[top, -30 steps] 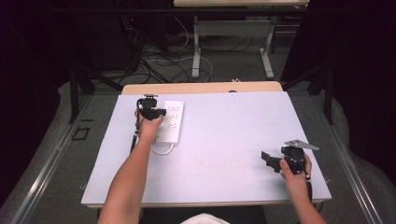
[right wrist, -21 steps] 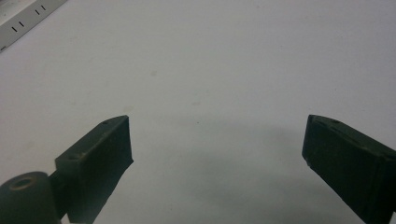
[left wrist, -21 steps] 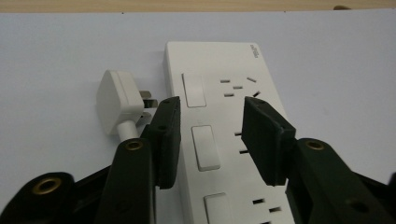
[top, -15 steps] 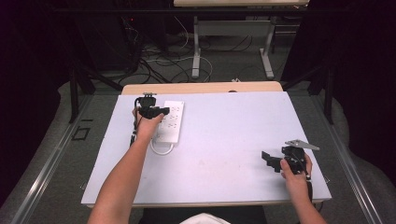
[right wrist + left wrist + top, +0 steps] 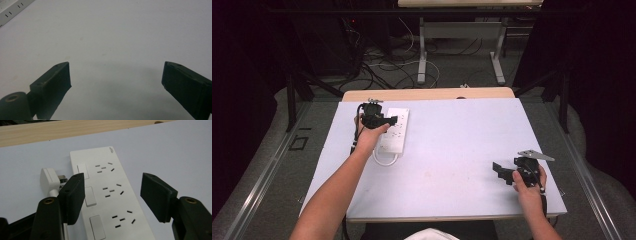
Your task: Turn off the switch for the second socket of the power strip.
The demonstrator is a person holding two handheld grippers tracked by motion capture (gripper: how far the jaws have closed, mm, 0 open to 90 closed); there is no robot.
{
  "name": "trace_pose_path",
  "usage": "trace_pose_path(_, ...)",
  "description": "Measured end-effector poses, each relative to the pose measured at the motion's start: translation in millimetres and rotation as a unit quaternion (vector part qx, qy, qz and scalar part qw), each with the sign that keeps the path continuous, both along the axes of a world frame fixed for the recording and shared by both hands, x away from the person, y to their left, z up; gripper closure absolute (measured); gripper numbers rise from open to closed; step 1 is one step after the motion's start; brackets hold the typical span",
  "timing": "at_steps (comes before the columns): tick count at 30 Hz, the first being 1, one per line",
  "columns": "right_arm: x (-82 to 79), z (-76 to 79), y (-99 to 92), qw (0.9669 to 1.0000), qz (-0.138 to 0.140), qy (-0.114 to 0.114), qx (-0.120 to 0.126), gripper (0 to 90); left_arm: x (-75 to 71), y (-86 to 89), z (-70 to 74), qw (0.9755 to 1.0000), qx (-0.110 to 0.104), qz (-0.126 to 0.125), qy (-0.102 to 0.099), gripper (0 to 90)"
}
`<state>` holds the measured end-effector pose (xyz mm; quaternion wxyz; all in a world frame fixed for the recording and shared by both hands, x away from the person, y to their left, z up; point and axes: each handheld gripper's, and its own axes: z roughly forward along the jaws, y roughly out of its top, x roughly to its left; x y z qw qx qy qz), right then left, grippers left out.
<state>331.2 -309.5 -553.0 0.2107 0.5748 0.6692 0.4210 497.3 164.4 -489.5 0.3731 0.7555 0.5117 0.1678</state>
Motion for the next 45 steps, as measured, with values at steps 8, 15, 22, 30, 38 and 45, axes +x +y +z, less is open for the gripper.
trace_pose_path(8, -0.2, 0.1, 0.1, 1.0000, 0.005, 0.004, 0.000, 8.2, -15.9, -3.8, 7.5, 0.9995, -0.010, -0.030, 0.001, 34.6)
trace_pose_path(15, -0.6, 0.6, -0.1, 1.0000, 0.005, 0.002, -0.001, 8.2, -35.4, -8.0, 12.0, 0.9982, -0.027, -0.053, 0.001, 20.9)
trace_pose_path(22, -1.2, 0.9, 0.4, 1.0000, 0.006, 0.001, -0.002, 8.3, -56.1, -6.2, 15.5, 0.9966, -0.038, -0.073, -0.003, 7.8)
trace_pose_path(30, -1.5, 1.0, 0.8, 1.0000, 0.005, 0.002, -0.002, 8.4, -80.9, -1.0, 15.9, 0.9931, -0.060, -0.100, -0.013, 0.4)
trace_pose_path(38, -1.5, 1.0, 2.7, 1.0000, 0.005, 0.004, -0.001, 8.4, -102.2, -0.6, 11.1, 0.9914, -0.071, -0.110, -0.012, 0.5)
trace_pose_path(45, -1.8, 1.1, 1.2, 1.0000, 0.006, 0.001, -0.003, 8.4, -120.8, 0.1, 6.5, 0.9900, -0.076, -0.118, -0.008, 1.1)
